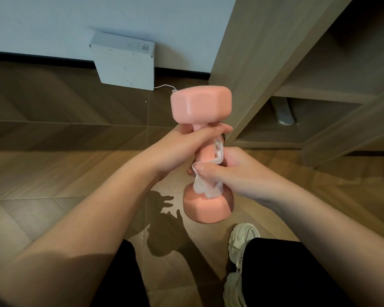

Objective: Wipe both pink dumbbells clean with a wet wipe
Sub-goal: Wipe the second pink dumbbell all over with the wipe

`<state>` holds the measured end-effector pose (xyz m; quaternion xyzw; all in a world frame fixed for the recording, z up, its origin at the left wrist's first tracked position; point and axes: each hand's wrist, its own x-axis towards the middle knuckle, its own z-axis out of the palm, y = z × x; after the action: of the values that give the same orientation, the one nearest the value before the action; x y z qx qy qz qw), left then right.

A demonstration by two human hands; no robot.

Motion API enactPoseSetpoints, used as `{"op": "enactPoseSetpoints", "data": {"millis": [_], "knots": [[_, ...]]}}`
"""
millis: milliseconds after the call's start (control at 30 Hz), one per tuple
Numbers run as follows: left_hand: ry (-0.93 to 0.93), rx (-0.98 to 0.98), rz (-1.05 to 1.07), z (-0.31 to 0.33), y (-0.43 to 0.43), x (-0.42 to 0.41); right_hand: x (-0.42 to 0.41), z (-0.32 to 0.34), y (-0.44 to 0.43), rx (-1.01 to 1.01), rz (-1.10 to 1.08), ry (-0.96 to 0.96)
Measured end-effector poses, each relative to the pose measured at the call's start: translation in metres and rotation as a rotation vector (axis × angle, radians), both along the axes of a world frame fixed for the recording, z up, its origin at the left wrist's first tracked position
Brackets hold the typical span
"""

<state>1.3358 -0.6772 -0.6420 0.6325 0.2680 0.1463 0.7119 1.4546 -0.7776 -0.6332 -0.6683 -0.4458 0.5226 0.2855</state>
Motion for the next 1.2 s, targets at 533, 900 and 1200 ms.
{"op": "enactPoseSetpoints", "data": {"millis": [533,900,1200], "knots": [[-0.099,-0.094,0.098,-0.006,0.014,-0.018,-0.001,-0.011,-0.008,-0.04,-0.035,0.041],[0.012,-0.134,0.018,-0.013,0.006,-0.013,0.004,-0.013,-0.001,-0.012,-0.231,0.355],[0.375,-0.455,0.099,-0.032,0.0,-0.023,0.019,0.007,0.018,0.163,-0.804,0.801]]}}
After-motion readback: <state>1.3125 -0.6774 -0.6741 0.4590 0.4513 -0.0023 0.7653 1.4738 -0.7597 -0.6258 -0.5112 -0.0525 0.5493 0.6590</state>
